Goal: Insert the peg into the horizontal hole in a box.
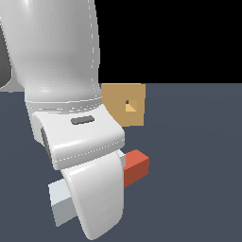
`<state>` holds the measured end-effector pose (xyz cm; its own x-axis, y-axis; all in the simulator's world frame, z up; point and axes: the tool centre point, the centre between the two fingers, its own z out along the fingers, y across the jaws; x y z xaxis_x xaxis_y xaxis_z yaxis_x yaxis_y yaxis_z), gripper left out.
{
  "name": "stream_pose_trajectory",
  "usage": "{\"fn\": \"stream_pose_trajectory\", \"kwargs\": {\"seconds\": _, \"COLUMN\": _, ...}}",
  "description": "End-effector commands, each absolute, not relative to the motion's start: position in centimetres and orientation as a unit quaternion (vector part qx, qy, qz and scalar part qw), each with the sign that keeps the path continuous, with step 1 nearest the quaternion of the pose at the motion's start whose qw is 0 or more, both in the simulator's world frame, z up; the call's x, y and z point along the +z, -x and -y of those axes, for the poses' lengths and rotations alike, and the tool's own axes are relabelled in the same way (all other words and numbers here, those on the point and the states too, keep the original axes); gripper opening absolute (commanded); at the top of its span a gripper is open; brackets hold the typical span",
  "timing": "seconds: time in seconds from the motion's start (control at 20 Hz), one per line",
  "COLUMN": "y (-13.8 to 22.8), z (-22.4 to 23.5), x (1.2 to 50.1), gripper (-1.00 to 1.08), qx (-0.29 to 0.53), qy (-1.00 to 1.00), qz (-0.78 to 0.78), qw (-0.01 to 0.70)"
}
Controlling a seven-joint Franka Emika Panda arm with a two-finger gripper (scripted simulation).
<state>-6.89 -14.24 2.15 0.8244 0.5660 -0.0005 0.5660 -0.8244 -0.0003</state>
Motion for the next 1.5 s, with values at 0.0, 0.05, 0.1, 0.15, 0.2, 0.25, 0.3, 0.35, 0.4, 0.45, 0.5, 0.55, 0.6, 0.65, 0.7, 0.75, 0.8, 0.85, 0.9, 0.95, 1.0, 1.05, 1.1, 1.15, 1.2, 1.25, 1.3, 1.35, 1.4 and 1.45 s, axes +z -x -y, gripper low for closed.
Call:
{"fn": "stream_pose_trajectory", "kwargs": {"seconds": 0.0, "y": 6.7, "z": 14.1, "x": 2.2, "gripper": -1.0, "qx": 0.0, "qy": 0.954, "qz": 0.3, "qw": 0.0}}
{"fn": "stream_pose_trajectory", "kwargs": {"seconds": 0.05, "y": 6.5, "z": 14.1, "x": 2.3, "gripper": -1.0, "qx": 0.0, "qy": 0.953, "qz": 0.304, "qw": 0.0}}
{"fn": "stream_pose_trajectory", "kwargs": {"seconds": 0.1, "y": 6.3, "z": 14.0, "x": 2.3, "gripper": -1.0, "qx": 0.0, "qy": 0.951, "qz": 0.308, "qw": 0.0}}
{"fn": "stream_pose_trajectory", "kwargs": {"seconds": 0.15, "y": 6.1, "z": 13.8, "x": 2.4, "gripper": -1.0, "qx": 0.0, "qy": 0.949, "qz": 0.314, "qw": 0.0}}
{"fn": "stream_pose_trajectory", "kwargs": {"seconds": 0.2, "y": 5.8, "z": 13.7, "x": 2.5, "gripper": -1.0, "qx": 0.0, "qy": 0.947, "qz": 0.321, "qw": 0.0}}
{"fn": "stream_pose_trajectory", "kwargs": {"seconds": 0.25, "y": 5.4, "z": 13.5, "x": 2.6, "gripper": -1.0, "qx": 0.0, "qy": 0.945, "qz": 0.328, "qw": 0.0}}
{"fn": "stream_pose_trajectory", "kwargs": {"seconds": 0.3, "y": 5.1, "z": 13.3, "x": 2.8, "gripper": -1.0, "qx": 0.0, "qy": 0.942, "qz": 0.337, "qw": -0.001}}
{"fn": "stream_pose_trajectory", "kwargs": {"seconds": 0.35, "y": 4.6, "z": 13.0, "x": 2.9, "gripper": -1.0, "qx": 0.0, "qy": 0.938, "qz": 0.347, "qw": -0.001}}
{"fn": "stream_pose_trajectory", "kwargs": {"seconds": 0.4, "y": 4.2, "z": 12.7, "x": 3.1, "gripper": -1.0, "qx": 0.0, "qy": 0.934, "qz": 0.357, "qw": -0.001}}
{"fn": "stream_pose_trajectory", "kwargs": {"seconds": 0.45, "y": 3.6, "z": 12.4, "x": 3.2, "gripper": -1.0, "qx": 0.0, "qy": 0.929, "qz": 0.369, "qw": -0.001}}
{"fn": "stream_pose_trajectory", "kwargs": {"seconds": 0.5, "y": 3.1, "z": 12.0, "x": 3.4, "gripper": -1.0, "qx": 0.0, "qy": 0.924, "qz": 0.382, "qw": -0.001}}
{"fn": "stream_pose_trajectory", "kwargs": {"seconds": 0.55, "y": 2.5, "z": 11.6, "x": 3.6, "gripper": -1.0, "qx": 0.0, "qy": 0.918, "qz": 0.396, "qw": -0.001}}
{"fn": "stream_pose_trajectory", "kwargs": {"seconds": 0.6, "y": 1.9, "z": 11.1, "x": 3.9, "gripper": -1.0, "qx": 0.001, "qy": 0.912, "qz": 0.411, "qw": -0.001}}
{"fn": "stream_pose_trajectory", "kwargs": {"seconds": 0.65, "y": 1.2, "z": 10.5, "x": 4.1, "gripper": -1.0, "qx": 0.001, "qy": 0.904, "qz": 0.426, "qw": -0.001}}
{"fn": "stream_pose_trajectory", "kwargs": {"seconds": 0.7, "y": 0.6, "z": 9.9, "x": 4.3, "gripper": -1.0, "qx": 0.001, "qy": 0.896, "qz": 0.443, "qw": -0.001}}
{"fn": "stream_pose_trajectory", "kwargs": {"seconds": 0.75, "y": -0.1, "z": 9.2, "x": 4.6, "gripper": -1.0, "qx": 0.001, "qy": 0.887, "qz": 0.461, "qw": -0.001}}
{"fn": "stream_pose_trajectory", "kwargs": {"seconds": 0.8, "y": -0.8, "z": 8.5, "x": 4.9, "gripper": -1.0, "qx": 0.001, "qy": 0.877, "qz": 0.48, "qw": -0.001}}
{"fn": "stream_pose_trajectory", "kwargs": {"seconds": 0.85, "y": -1.5, "z": 7.6, "x": 5.2, "gripper": -1.0, "qx": 0.001, "qy": 0.866, "qz": 0.499, "qw": -0.001}}
{"fn": "stream_pose_trajectory", "kwargs": {"seconds": 0.9, "y": -2.2, "z": 6.8, "x": 5.5, "gripper": -1.0, "qx": 0.001, "qy": 0.855, "qz": 0.519, "qw": -0.001}}
{"fn": "stream_pose_trajectory", "kwargs": {"seconds": 0.95, "y": -2.8, "z": 5.9, "x": 5.8, "gripper": -1.0, "qx": 0.001, "qy": 0.844, "qz": 0.537, "qw": -0.001}}
{"fn": "stream_pose_trajectory", "kwargs": {"seconds": 1.0, "y": -3.4, "z": 5.0, "x": 6.1, "gripper": -1.0, "qx": 0.001, "qy": 0.832, "qz": 0.555, "qw": -0.001}}
{"fn": "stream_pose_trajectory", "kwargs": {"seconds": 1.05, "y": -3.9, "z": 4.1, "x": 6.4, "gripper": -1.0, "qx": 0.001, "qy": 0.82, "qz": 0.572, "qw": -0.001}}
{"fn": "stream_pose_trajectory", "kwargs": {"seconds": 1.1, "y": -4.3, "z": 3.2, "x": 6.6, "gripper": -1.0, "qx": 0.0, "qy": 0.808, "qz": 0.589, "qw": -0.001}}
{"fn": "stream_pose_trajectory", "kwargs": {"seconds": 1.15, "y": -4.7, "z": 2.3, "x": 6.9, "gripper": -1.0, "qx": 0.0, "qy": 0.797, "qz": 0.605, "qw": -0.001}}
{"fn": "stream_pose_trajectory", "kwargs": {"seconds": 1.2, "y": -5.1, "z": 1.4, "x": 7.1, "gripper": -1.0, "qx": 0.0, "qy": 0.785, "qz": 0.62, "qw": -0.001}}
{"fn": "stream_pose_trajectory", "kwargs": {"seconds": 1.25, "y": -5.4, "z": 0.6, "x": 7.4, "gripper": -1.0, "qx": 0.0, "qy": 0.773, "qz": 0.634, "qw": -0.001}}
{"fn": "stream_pose_trajectory", "kwargs": {"seconds": 1.3, "y": -5.7, "z": -0.3, "x": 7.6, "gripper": -1.0, "qx": 0.0, "qy": 0.761, "qz": 0.648, "qw": -0.001}}
{"fn": "stream_pose_trajectory", "kwargs": {"seconds": 1.35, "y": -5.9, "z": -1.1, "x": 7.8, "gripper": -1.0, "qx": 0.0, "qy": 0.75, "qz": 0.661, "qw": -0.001}}
{"fn": "stream_pose_trajectory", "kwargs": {"seconds": 1.4, "y": -6.1, "z": -1.9, "x": 8.1, "gripper": -1.0, "qx": 0.0, "qy": 0.739, "qz": 0.674, "qw": -0.001}}
{"fn": "stream_pose_trajectory", "kwargs": {"seconds": 1.45, "y": -6.2, "z": -2.7, "x": 8.3, "gripper": -1.0, "qx": 0.0, "qy": 0.728, "qz": 0.685, "qw": -0.001}}
